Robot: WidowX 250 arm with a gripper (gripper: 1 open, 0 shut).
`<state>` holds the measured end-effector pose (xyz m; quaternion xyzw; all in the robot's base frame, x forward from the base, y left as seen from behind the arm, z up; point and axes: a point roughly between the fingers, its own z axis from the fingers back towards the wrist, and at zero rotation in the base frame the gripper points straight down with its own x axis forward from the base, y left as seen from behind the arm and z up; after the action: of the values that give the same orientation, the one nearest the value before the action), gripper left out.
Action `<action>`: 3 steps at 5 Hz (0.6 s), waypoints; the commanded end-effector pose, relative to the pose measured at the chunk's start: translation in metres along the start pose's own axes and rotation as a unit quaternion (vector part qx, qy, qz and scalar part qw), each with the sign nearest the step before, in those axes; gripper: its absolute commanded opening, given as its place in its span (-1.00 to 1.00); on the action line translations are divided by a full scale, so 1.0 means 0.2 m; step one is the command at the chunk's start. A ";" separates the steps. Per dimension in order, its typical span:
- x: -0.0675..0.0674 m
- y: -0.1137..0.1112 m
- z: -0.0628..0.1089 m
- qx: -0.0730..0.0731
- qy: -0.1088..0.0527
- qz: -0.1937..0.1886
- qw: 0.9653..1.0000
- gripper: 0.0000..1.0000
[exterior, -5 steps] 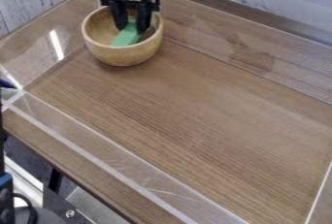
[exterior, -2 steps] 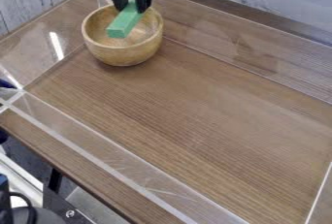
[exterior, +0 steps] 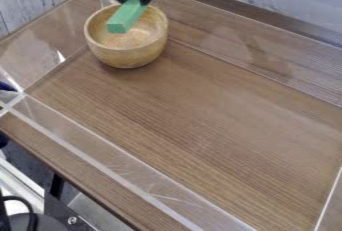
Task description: Remove the green block from inside the brown bowl and put it on the table
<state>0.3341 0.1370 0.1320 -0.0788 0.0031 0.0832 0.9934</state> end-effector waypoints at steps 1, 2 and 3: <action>-0.06 -0.17 0.15 0.003 -0.038 -0.048 0.998 -1.00; -0.14 -0.32 0.14 -0.003 -0.027 -0.088 0.996 -1.00; -0.25 -0.45 0.08 -0.004 -0.010 -0.127 0.992 -1.00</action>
<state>0.2975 0.0412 0.1423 -0.0919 0.0192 -0.0437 0.9946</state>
